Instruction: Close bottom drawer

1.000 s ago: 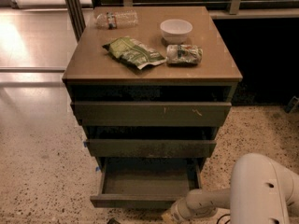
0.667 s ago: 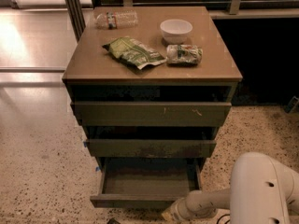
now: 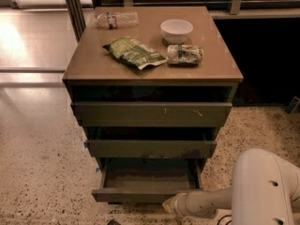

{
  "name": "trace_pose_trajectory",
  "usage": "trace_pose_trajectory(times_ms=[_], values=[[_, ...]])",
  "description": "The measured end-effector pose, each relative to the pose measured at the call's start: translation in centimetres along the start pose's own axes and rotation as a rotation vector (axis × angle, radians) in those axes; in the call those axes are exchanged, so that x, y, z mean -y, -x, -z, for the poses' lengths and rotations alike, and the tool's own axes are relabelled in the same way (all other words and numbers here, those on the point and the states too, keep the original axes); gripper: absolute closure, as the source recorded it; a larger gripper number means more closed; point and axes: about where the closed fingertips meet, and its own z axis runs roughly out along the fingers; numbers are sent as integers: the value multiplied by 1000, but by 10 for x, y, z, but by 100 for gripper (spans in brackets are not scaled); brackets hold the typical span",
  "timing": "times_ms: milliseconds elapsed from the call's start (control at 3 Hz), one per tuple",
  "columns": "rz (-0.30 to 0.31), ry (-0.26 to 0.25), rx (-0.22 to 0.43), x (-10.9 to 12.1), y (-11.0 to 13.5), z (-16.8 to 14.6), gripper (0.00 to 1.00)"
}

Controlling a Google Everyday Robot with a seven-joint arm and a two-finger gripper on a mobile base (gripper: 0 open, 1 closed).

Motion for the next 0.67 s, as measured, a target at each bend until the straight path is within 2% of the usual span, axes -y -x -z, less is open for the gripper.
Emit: trace_pose_trajectory(times_ms=[333, 667], values=[[2, -4, 1, 0, 1, -1, 100], [19, -52, 31, 16, 14, -4, 100]])
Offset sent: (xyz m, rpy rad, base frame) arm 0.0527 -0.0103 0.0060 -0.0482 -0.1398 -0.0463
